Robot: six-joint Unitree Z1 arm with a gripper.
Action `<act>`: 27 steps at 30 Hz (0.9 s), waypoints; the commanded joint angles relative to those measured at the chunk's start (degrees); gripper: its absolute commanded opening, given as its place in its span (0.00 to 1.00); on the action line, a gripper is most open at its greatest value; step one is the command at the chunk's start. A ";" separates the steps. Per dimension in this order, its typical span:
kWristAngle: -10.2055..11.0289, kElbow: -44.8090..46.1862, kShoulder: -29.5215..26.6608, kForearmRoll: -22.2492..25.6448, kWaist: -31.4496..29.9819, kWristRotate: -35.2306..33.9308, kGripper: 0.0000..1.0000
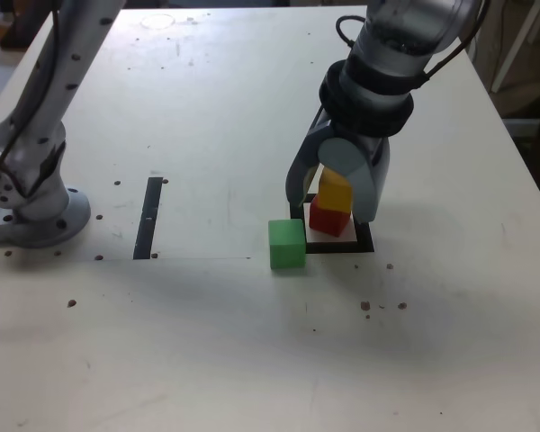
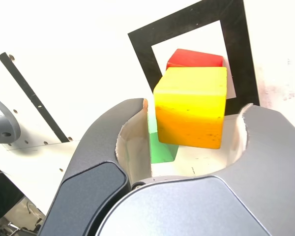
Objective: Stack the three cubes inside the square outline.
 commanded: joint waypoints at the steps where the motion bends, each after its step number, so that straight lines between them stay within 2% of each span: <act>1: 0.38 0.39 -1.20 0.36 0.11 -0.26 1.00; 8: 2.26 1.97 -5.69 0.75 -0.80 -1.06 1.00; 15: 2.96 5.96 -9.66 0.37 -4.17 -4.24 1.00; 19: 1.82 10.00 -11.39 -1.41 -6.39 -7.98 1.00; 27: -1.58 18.41 -12.54 -7.97 -9.72 -13.85 0.99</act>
